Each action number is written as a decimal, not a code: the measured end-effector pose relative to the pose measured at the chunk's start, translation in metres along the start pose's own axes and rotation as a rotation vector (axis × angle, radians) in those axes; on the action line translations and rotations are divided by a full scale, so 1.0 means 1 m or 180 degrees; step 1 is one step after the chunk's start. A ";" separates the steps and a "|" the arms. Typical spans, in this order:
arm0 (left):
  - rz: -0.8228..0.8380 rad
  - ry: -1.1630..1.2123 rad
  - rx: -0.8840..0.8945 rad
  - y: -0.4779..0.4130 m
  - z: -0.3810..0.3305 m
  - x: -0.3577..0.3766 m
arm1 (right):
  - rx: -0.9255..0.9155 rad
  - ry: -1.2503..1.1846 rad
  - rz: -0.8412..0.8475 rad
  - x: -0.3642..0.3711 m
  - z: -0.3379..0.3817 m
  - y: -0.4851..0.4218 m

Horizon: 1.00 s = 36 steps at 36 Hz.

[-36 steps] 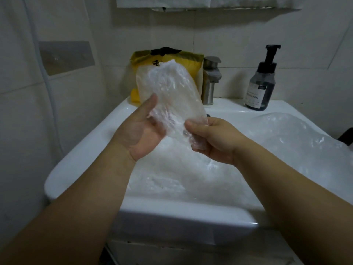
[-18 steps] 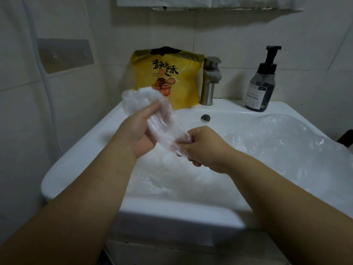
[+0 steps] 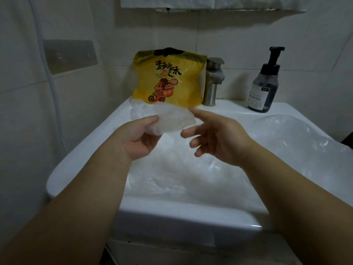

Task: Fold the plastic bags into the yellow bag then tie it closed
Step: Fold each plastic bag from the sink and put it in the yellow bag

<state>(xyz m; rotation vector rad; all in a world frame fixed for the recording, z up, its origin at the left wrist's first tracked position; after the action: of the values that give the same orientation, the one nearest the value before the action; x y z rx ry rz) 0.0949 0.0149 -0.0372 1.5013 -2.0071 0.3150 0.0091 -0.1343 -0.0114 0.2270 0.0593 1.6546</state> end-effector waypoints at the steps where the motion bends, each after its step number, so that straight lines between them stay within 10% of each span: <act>1: -0.0003 -0.0034 -0.0026 0.000 0.001 -0.001 | -0.0145 0.0588 -0.0290 -0.004 -0.001 0.000; 4: 0.0016 -0.0317 -0.0061 -0.001 0.005 0.000 | -0.0820 0.2176 -0.0544 0.004 -0.003 0.002; 10: 0.0103 -0.0779 -0.0068 -0.004 0.008 0.000 | -0.2141 0.2665 -0.0894 0.018 0.010 0.011; 17: 0.0446 -0.1667 0.0562 0.002 0.006 0.011 | -0.1401 0.2534 -0.0710 0.017 0.002 0.003; 25: 0.1097 -0.1770 0.0621 0.004 0.016 0.021 | -0.0576 0.1458 -0.1766 -0.007 -0.005 -0.010; 31: 0.1325 -0.1354 0.0506 0.011 0.016 0.026 | 0.0650 -0.0021 -0.1025 -0.009 -0.018 -0.014; 36: 0.1625 -0.1361 0.0353 0.015 0.014 0.027 | 0.0054 -0.0073 -0.1102 -0.013 -0.010 -0.012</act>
<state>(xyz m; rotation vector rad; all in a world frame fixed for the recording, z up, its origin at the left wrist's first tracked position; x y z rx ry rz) 0.0712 -0.0088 -0.0294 1.1646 -2.7541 0.3330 0.0198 -0.1450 -0.0244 0.2344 0.0899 1.3071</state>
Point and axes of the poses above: each hand's wrist, its own y-axis away from the middle knuckle, its own x-axis out of the palm, z = x × y, the point moved 4 cm from there along -y, towards the middle knuckle, and after that the axes turned 9 degrees about x, right-handed, at the moved point
